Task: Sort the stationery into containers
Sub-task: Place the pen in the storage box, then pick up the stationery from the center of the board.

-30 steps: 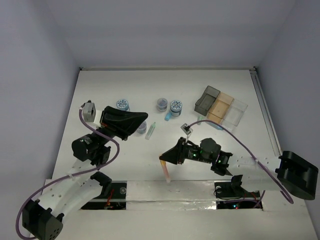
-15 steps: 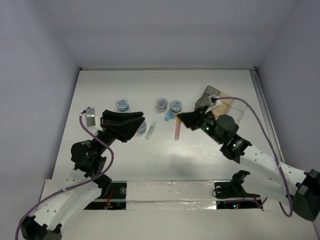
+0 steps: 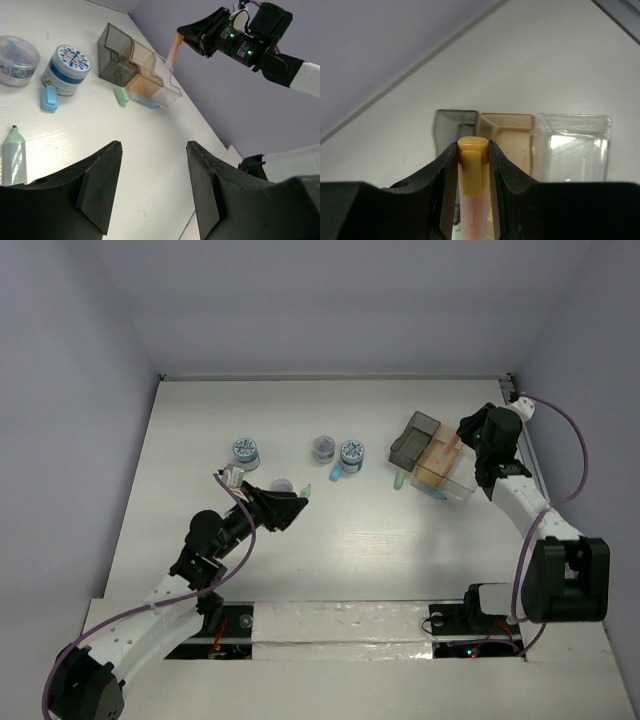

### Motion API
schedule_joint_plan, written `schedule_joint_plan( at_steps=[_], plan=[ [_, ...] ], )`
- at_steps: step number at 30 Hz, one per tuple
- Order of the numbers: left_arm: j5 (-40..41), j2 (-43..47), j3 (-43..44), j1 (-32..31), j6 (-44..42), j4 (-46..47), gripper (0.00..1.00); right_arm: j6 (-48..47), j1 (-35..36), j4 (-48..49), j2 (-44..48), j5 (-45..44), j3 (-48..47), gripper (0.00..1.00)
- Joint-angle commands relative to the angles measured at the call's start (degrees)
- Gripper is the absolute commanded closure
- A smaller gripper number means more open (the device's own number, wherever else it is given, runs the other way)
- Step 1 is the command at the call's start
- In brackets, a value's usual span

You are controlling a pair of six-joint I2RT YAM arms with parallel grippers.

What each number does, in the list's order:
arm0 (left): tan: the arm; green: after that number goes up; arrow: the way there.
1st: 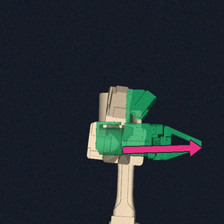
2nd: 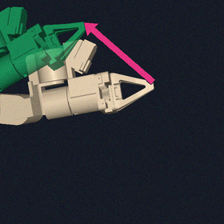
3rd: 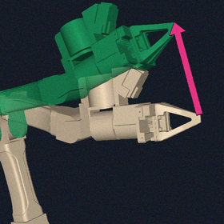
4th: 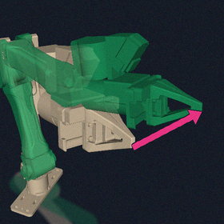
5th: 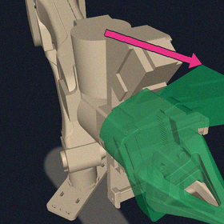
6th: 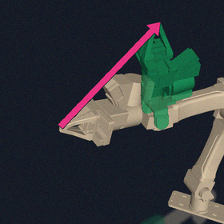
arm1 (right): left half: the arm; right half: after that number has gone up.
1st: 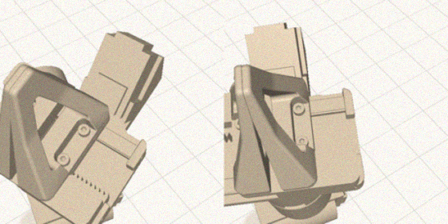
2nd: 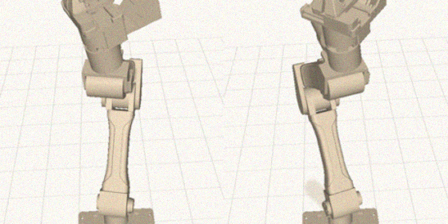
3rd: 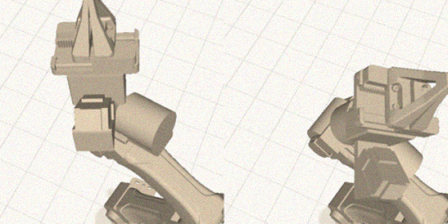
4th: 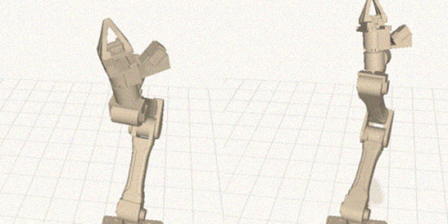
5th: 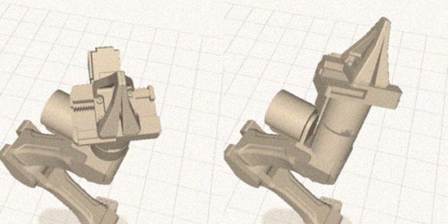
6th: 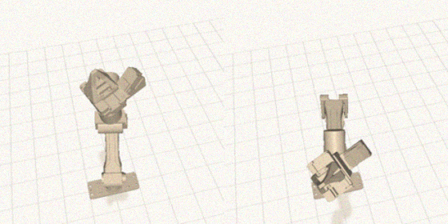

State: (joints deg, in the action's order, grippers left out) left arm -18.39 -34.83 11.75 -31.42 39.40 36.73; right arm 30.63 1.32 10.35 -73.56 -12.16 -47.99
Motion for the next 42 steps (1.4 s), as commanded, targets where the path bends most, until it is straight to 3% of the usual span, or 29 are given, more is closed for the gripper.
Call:
schedule_joint_plan(
  at_steps=[1,4,13,16,20,22,25,28,30,32,34,39,42],
  plan=[
    [3.09,-0.41,-0.76,0.04,-2.39,0.01,0.49,-0.92,-2.81,-0.07,-4.39,0.38,-4.21,0.88],
    [5.20,-1.64,-1.03,0.04,-3.45,-1.92,0.49,-1.54,-3.34,0.11,-8.96,0.04,-5.62,0.87],
    [10.21,-5.51,-1.03,0.04,-5.47,-4.91,0.50,-1.54,-3.34,0.29,-16.44,3.46,-8.35,0.69],
    [12.41,-6.92,-0.06,0.04,-6.44,-7.63,0.50,-1.80,-3.34,-0.41,-16.62,4.07,-8.88,0.53],
    [13.82,-9.46,1.25,0.04,-7.40,-9.74,0.50,-1.98,-3.34,-2.44,-14.87,5.13,-9.49,0.14],
    [14.35,-10.61,1.70,0.04,-7.93,-10.45,0.50,-1.63,-3.34,-2.53,-13.72,7.05,-9.06,0.08],
    [14.70,-12.80,2.66,0.04,-8.28,-11.42,0.51,-0.40,-1.51,0.18,-10.30,10.48,-6.43,0.10],
    [16.19,-14.21,3.28,0.04,-8.11,-12.12,0.53,-1.10,4.99,1.86,-7.74,11.81,-4.05,0.23],
    [18.47,-14.74,3.89,0.04,-7.67,-13.17,0.54,-1.63,10.77,3.09,-7.13,11.72,-3.08,0.52],
    [21.98,-15.18,4.86,0.04,-7.49,-15.97,0.55,-1.63,13.96,4.94,-6.51,15.05,-1.41,0.67],
    [26.46,-15.62,6.44,0.04,-7.58,-17.83,0.52,-1.63,17.64,5.56,-6.94,18.21,-0.88,0.65],
    [32.19,-23.51,12.76,0.04,-9.77,-20.81,0.28,-0.23,23.72,5.03,-7.57,19.89,0.52,0.30],
    [33.15,-30.81,17.59,0.04,-11.53,-22.32,0.24,0.04,25.40,4.51,-4.68,20.86,3.15,0.15]
  ],
)
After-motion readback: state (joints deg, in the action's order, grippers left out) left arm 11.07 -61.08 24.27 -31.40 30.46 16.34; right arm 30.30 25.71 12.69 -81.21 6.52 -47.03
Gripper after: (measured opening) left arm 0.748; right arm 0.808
